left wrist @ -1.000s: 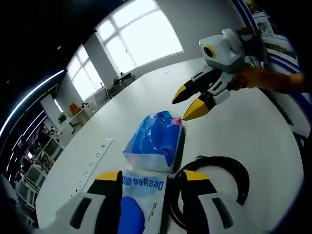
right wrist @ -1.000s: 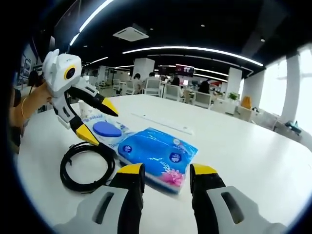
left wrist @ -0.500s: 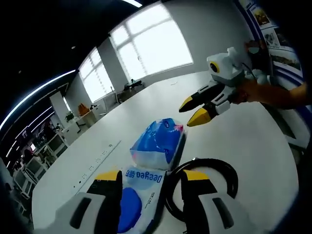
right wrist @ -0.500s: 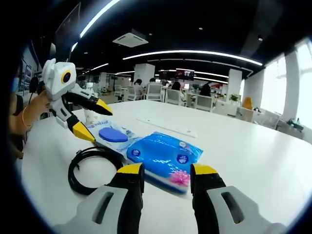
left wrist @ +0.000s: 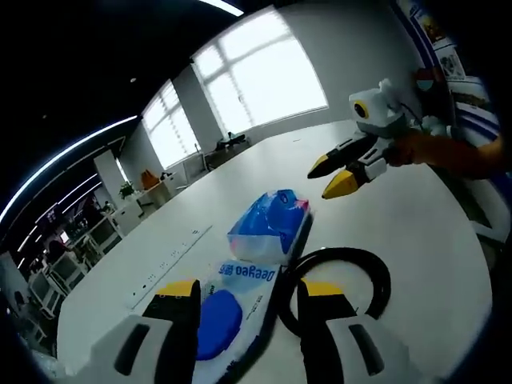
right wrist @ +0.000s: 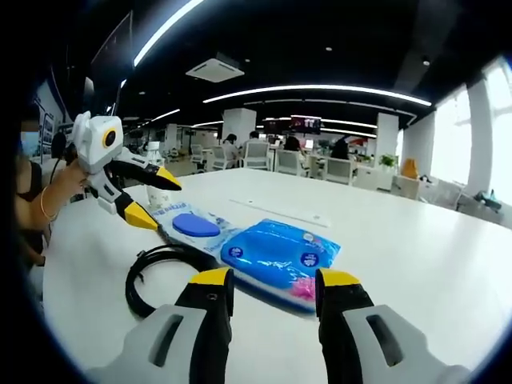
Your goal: Arrange the tabletop items into an orderly group along one side of the table until the central work area is clear of visible clutter.
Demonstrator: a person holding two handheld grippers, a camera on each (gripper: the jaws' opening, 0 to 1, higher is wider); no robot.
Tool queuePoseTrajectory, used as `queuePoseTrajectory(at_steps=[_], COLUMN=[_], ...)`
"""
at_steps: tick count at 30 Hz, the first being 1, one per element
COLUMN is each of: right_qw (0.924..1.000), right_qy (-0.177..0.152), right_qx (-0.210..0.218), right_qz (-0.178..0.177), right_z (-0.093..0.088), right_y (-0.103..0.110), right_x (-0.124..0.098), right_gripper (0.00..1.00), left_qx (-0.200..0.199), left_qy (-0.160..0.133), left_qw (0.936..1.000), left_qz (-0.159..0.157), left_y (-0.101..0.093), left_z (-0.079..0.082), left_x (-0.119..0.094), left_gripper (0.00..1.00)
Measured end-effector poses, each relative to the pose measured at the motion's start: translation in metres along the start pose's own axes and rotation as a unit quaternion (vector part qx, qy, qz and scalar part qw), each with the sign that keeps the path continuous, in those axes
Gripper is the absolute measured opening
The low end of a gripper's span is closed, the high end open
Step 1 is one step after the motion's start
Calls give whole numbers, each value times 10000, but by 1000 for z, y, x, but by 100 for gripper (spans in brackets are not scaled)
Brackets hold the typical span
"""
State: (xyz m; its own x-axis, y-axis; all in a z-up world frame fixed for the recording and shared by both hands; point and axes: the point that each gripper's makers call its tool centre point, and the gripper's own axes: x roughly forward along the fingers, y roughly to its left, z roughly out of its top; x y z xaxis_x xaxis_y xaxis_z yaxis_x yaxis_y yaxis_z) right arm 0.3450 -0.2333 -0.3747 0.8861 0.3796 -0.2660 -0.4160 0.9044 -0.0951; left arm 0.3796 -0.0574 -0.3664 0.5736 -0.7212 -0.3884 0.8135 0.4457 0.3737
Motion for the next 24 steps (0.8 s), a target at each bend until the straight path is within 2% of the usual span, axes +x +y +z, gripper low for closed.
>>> queuePoseTrajectory(at_steps=[6, 11, 13, 21, 24], right_qw=[10000, 9999, 9999, 9996, 9995], right_qy=[-55, -87, -101, -255, -302], right_qx=[-26, -64, -47, 26, 14], right_qz=[27, 101, 113, 110, 111], right_z=[2, 0, 0, 3, 3], right_y=[6, 17, 18, 21, 23], right_x=[-4, -9, -11, -18, -21], right_gripper=[39, 40, 41, 46, 57], left_qx=[-44, -190, -359, -678, -877], left_qy=[164, 21, -153, -277, -433], left_qw=[9998, 9997, 9991, 9970, 9942], left_qz=[38, 142, 147, 264, 448], left_y=[1, 2, 0, 0, 4], left_z=[-17, -19, -17, -33, -38], left_x=[-9, -24, -30, -50, -56], left_gripper=[48, 48, 48, 50, 51])
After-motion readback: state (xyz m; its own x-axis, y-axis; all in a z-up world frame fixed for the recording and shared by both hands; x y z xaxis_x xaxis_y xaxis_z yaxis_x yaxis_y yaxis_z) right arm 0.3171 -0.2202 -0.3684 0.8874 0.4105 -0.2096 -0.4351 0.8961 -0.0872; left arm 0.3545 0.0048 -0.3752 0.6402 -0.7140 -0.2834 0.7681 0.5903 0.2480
